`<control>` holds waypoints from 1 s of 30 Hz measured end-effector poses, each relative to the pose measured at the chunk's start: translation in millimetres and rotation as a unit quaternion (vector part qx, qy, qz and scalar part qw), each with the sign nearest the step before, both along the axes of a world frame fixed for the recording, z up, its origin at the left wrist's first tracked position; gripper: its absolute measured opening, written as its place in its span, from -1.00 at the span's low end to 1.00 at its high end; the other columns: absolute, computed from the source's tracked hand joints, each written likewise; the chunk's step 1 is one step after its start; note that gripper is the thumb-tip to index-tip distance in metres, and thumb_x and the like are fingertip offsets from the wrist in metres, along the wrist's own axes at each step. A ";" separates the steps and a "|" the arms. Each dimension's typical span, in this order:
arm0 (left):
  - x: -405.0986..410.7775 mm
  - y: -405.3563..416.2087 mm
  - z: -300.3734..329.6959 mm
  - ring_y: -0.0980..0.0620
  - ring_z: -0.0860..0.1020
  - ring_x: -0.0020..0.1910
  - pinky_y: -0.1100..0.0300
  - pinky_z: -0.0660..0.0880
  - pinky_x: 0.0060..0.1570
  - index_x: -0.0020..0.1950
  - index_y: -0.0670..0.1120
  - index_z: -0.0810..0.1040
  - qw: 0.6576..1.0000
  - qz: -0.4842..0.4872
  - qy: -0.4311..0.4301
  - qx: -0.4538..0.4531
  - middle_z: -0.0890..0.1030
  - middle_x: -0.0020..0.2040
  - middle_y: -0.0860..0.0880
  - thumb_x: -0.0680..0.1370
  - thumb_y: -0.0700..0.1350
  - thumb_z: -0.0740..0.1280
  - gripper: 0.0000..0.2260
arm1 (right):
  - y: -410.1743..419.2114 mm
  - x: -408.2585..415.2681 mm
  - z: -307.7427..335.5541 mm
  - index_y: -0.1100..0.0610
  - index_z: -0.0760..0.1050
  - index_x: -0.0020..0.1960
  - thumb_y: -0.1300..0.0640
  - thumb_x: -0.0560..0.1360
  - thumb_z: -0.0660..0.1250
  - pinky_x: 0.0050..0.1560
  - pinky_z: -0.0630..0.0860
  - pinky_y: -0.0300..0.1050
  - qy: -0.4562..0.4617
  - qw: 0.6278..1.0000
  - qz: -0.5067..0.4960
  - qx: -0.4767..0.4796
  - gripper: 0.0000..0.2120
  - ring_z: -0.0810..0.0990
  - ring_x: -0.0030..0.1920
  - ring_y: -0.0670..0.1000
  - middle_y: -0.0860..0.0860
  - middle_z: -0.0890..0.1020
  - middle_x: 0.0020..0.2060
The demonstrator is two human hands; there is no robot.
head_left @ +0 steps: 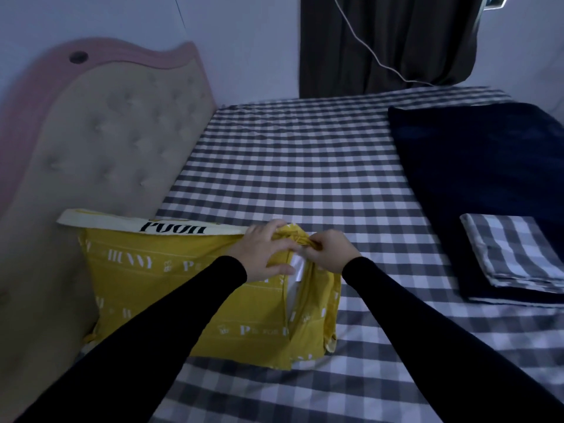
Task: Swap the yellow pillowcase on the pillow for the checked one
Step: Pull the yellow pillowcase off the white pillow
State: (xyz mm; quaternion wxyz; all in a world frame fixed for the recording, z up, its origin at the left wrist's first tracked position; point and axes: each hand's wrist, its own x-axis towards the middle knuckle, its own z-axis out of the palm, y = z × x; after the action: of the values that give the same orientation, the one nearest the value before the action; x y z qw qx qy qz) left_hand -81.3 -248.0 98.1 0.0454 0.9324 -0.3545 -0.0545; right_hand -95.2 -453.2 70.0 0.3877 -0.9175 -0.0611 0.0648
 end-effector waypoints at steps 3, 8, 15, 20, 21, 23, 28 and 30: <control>4.5 -3.8 2.4 -0.07 0.21 0.43 0.02 0.12 0.37 0.40 0.22 0.35 0.998 -0.021 -0.016 0.049 0.15 0.51 -0.04 0.51 0.32 0.17 -0.52 | -3.5 6.1 -0.8 0.18 0.46 -0.35 -0.04 0.47 0.34 -0.44 0.33 -0.24 0.071 0.997 -0.001 0.027 -0.66 0.41 -0.50 -0.09 0.00 0.42 -0.51; 0.2 -19.3 -0.5 0.04 0.30 0.36 0.09 0.18 0.28 0.27 0.21 0.48 1.000 -0.009 -0.003 0.020 0.31 0.40 0.06 0.49 0.33 0.23 -0.60 | -8.0 5.2 -18.2 0.17 0.54 -0.32 0.03 0.37 0.36 -0.32 0.39 -0.08 0.187 0.968 -0.044 0.161 -0.78 0.43 -0.41 0.01 0.01 0.45 -0.49; -11.7 -24.1 -8.4 0.01 0.31 0.37 0.05 0.20 0.29 0.38 0.19 0.38 0.998 0.026 0.006 0.061 0.37 0.38 0.02 0.48 0.39 0.16 -0.47 | -16.7 1.3 -24.7 0.04 0.52 -0.50 0.19 0.39 0.40 -0.47 0.30 -0.20 0.241 0.939 -0.024 0.244 -0.70 0.36 -0.50 -0.04 0.00 0.41 -0.53; -8.4 -32.2 -4.0 0.00 0.29 0.31 0.03 0.21 0.26 0.28 0.17 0.46 0.992 0.032 0.039 0.119 0.40 0.26 0.02 0.33 0.47 0.26 -0.37 | -16.3 1.1 -37.7 0.04 0.69 -0.23 0.03 0.20 0.43 -0.23 0.49 -0.07 0.199 0.952 -0.043 0.230 -0.82 0.54 -0.32 0.00 0.07 0.63 -0.33; -7.9 -30.4 -3.8 -0.01 0.28 0.31 0.03 0.20 0.26 0.26 0.16 0.48 0.991 0.028 0.044 0.122 0.38 0.26 0.02 0.31 0.47 0.28 -0.37 | -17.2 1.2 -37.6 0.05 0.69 -0.15 0.07 0.24 0.45 -0.17 0.53 -0.09 0.185 0.955 -0.041 0.230 -0.81 0.58 -0.29 -0.03 0.06 0.68 -0.28; -7.4 -23.7 -4.3 -0.01 0.25 0.32 0.03 0.18 0.28 0.21 0.13 0.53 0.992 0.010 0.057 0.115 0.35 0.30 0.02 0.29 0.46 0.32 -0.38 | -19.0 1.1 -38.6 0.07 0.69 -0.12 0.21 0.36 0.44 -0.14 0.54 -0.17 0.155 0.959 -0.043 0.233 -0.88 0.61 -0.28 -0.09 0.02 0.71 -0.25; -2.6 -4.8 5.3 0.01 0.14 0.37 0.06 0.08 0.30 0.03 0.12 0.61 0.998 0.010 0.047 0.040 0.25 0.38 0.06 0.25 0.37 0.44 -0.52 | -8.7 -3.4 -40.8 -0.01 0.59 -0.14 0.10 0.48 0.37 -0.22 0.47 -0.30 0.102 0.978 -0.054 0.174 -0.95 0.54 -0.26 -0.12 -0.11 0.61 -0.31; 1.5 -8.2 11.5 0.00 0.11 0.39 0.05 0.04 0.29 0.02 0.11 0.62 0.999 -0.024 -0.009 0.043 0.22 0.43 0.07 0.27 0.39 0.42 -0.52 | -6.3 -10.8 -47.9 0.02 0.55 0.03 0.02 0.57 0.26 -0.25 0.44 -0.40 0.144 0.964 -0.074 0.212 -0.87 0.53 -0.13 -0.11 -0.12 0.58 -0.19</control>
State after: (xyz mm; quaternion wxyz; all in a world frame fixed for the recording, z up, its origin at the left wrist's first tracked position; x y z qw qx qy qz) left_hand -79.8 -256.2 109.6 0.0008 0.9251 -0.3745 -0.0626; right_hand -106.0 -459.5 22.2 0.5817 -0.7972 0.0514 0.1531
